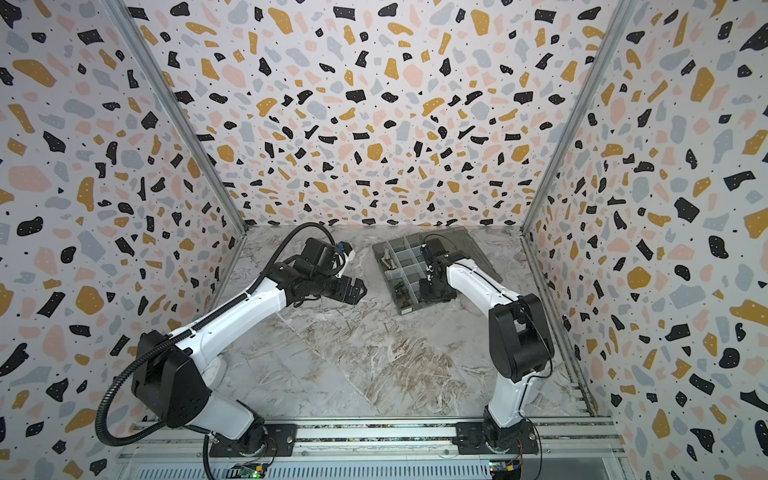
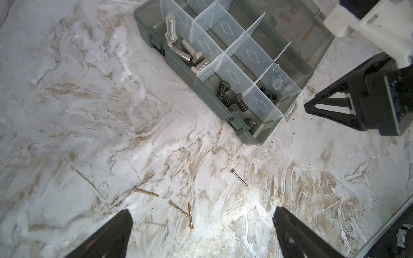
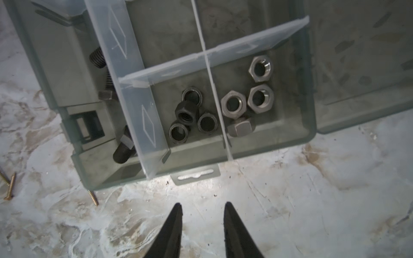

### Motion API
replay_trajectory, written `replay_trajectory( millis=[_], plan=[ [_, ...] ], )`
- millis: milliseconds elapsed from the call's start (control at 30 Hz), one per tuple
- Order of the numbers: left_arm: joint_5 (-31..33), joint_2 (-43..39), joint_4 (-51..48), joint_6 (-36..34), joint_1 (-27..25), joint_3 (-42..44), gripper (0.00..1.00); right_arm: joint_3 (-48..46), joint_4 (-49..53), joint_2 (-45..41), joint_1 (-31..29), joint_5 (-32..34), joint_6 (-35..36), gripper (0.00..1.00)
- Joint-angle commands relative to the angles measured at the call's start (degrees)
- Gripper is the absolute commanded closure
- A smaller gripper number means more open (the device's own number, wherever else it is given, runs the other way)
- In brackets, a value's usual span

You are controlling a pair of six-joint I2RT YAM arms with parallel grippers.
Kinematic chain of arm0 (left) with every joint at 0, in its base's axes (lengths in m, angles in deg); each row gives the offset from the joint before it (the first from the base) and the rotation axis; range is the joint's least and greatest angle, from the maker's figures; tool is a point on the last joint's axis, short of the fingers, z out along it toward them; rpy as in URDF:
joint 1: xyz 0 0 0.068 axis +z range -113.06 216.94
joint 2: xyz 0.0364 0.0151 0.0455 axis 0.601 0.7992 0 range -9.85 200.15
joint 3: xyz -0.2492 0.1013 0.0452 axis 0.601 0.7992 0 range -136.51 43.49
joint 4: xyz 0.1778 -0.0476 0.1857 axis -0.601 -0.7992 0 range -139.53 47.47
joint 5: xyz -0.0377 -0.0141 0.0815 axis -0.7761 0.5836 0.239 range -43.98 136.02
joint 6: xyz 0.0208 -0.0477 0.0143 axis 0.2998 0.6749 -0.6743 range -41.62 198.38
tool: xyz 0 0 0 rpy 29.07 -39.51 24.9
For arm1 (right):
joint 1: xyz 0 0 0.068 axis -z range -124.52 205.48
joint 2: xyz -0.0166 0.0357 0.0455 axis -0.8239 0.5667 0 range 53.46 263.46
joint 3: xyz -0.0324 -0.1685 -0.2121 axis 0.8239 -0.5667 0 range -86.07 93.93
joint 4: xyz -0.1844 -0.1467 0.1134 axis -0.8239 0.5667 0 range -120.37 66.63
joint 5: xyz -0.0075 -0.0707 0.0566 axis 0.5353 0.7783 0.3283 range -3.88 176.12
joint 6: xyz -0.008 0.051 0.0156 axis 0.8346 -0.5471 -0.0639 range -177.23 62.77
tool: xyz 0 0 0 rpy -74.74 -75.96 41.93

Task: Sort the screws and nuts into containers

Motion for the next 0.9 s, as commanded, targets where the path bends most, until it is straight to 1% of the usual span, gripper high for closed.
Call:
replay_trajectory(
  millis=[0,233,467,567,667,867],
  plan=[
    [1.0,-1.4,1.0,-0.2,0.1,-0.3,0.00,3.3,0.9,2.3,1.5,0.9,1.5,0.66],
    [1.6,-0.7,0.6,-0.9,0.2,-0.9,0.00,6.8,0.3,7.0,3.3,0.4,3.1,0.66],
    [0.8,-0.1,0.8,-1.0,0.6,-0.7,0.00,6.5,-0.4,9.4,3.7,0.1,3.8,0.66],
    [0.6,-0.1,0.8,-1.0,0.7,-0.5,0.00,6.5,0.1,9.9,3.7,0.1,3.9,0.68],
    [0.1,-0.2,1.2,-0.9,0.8,0.0,0.00,4.5,0.0,8.7,3.8,-0.2,3.7,0.71],
    [-0.7,-0.1,1.9,-0.6,0.9,0.9,0.00,-2.1,-1.0,6.4,3.7,-1.1,2.8,0.73]
  ],
)
